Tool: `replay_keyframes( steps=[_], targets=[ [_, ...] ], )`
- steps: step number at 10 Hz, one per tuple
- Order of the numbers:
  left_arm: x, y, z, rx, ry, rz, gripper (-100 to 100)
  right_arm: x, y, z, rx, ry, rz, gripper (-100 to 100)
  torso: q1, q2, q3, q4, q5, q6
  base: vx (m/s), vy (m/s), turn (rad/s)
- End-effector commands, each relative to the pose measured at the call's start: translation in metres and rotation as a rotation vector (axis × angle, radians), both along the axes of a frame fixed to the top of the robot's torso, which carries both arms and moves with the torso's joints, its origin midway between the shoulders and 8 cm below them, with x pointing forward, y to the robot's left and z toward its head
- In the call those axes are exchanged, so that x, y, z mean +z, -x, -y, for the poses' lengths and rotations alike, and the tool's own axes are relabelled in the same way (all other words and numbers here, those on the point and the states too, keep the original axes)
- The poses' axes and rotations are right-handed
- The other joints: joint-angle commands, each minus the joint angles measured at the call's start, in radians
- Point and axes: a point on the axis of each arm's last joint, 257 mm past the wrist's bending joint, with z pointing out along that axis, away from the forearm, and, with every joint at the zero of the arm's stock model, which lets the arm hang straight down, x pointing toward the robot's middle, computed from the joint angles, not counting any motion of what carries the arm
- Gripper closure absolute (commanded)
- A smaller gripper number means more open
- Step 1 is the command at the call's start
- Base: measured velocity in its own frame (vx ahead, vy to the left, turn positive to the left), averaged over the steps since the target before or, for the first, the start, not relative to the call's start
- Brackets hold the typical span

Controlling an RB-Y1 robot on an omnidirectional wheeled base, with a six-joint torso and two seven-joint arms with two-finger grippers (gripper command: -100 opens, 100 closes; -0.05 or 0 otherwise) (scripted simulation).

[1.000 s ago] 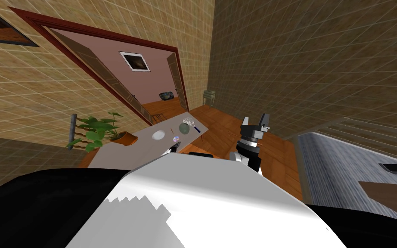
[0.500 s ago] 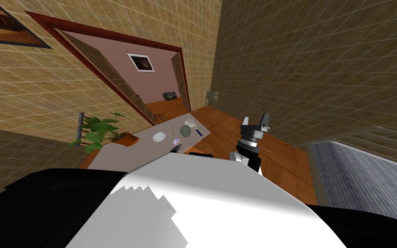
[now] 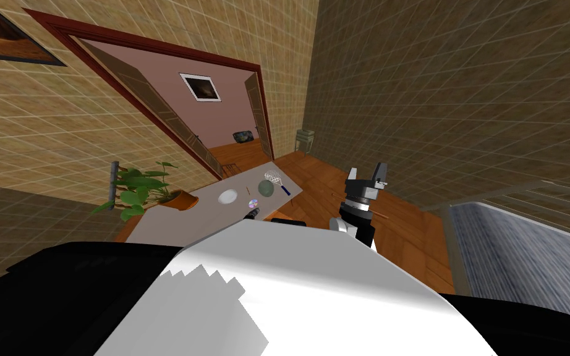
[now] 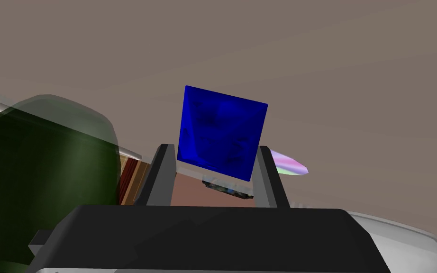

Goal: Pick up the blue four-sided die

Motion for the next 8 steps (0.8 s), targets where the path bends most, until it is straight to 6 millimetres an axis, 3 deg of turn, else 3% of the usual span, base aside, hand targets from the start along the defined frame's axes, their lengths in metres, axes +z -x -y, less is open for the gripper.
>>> replay_keyframes(
  steps=[1, 2, 6, 7, 8],
  targets=[
    [0.000, 0.000, 0.000, 0.000, 0.000, 0.000, 0, 0.000, 0.000, 0.000, 0.000, 0.000, 0.000, 0, 0.000, 0.000, 0.000, 0.000, 0.000, 0.000, 0.000, 0.000, 0.000],
    [0.005, -0.015, -0.010, 0.022, 0.002, -0.001, 100, 0.000, 0.000, 0.000, 0.000, 0.000, 0.000, 0, 0.000, 0.000, 0.000, 0.000, 0.000, 0.000, -0.130, -0.020, -0.166],
    [0.014, -0.038, -0.028, 0.059, 0.000, -0.001, 100, 0.000, 0.000, 0.000, 0.000, 0.000, 0.000, 0, 0.001, 0.008, 0.004, 0.002, 0.001, 0.001, -0.163, -0.025, -0.101],
    [0.011, -0.032, -0.024, 0.049, 0.001, 0.000, 100, 0.000, 0.000, 0.000, 0.000, 0.000, 0.000, 0, 0.000, 0.007, 0.004, 0.002, 0.001, 0.001, -0.065, -0.014, -0.024],
    [0.011, -0.033, -0.024, 0.052, 0.000, -0.002, 0, 0.000, 0.000, 0.000, 0.000, 0.000, 0.000, 0, 0.001, 0.003, 0.002, 0.001, 0.002, 0.001, -0.013, -0.003, 0.006]
  ],
)
